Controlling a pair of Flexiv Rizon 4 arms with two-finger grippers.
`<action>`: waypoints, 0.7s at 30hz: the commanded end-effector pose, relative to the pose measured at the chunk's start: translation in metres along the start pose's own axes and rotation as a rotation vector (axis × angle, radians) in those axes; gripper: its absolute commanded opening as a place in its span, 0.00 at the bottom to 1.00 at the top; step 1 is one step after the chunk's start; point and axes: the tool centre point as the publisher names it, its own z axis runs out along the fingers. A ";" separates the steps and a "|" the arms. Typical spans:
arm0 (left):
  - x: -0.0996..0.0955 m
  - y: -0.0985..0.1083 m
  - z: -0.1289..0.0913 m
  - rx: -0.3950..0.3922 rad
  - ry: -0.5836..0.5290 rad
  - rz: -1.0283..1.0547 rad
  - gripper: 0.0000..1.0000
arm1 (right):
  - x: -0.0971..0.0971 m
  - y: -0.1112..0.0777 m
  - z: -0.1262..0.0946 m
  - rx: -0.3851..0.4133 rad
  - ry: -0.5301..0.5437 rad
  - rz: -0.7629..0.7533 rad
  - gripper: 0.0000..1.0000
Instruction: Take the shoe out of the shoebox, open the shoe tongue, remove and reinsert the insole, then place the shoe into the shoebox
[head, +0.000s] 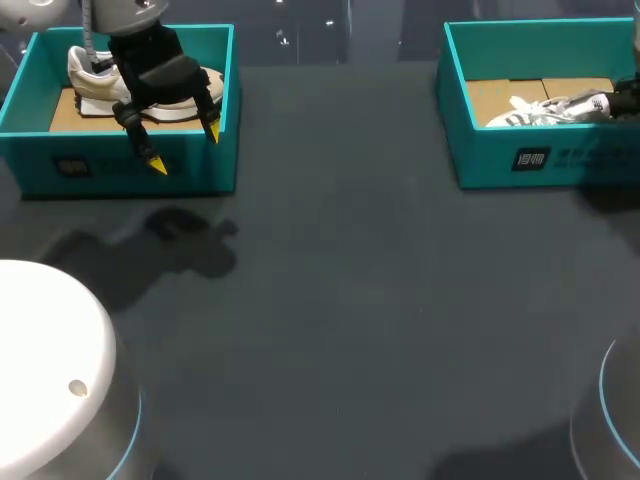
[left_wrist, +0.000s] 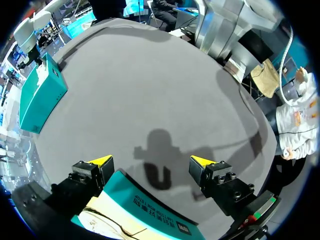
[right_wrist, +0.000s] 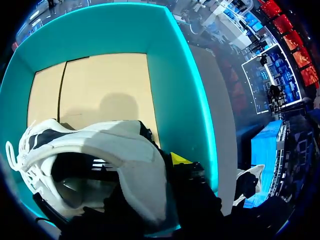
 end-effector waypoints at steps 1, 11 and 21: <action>0.002 0.000 0.000 -0.003 -0.002 0.001 1.00 | 0.004 0.005 0.003 0.007 0.003 -0.002 0.00; 0.002 0.000 0.000 -0.003 -0.002 0.001 1.00 | 0.013 0.003 0.010 0.023 0.008 -0.003 0.00; 0.002 0.000 0.000 -0.003 -0.002 0.001 1.00 | 0.021 0.002 0.018 0.041 0.029 -0.002 0.00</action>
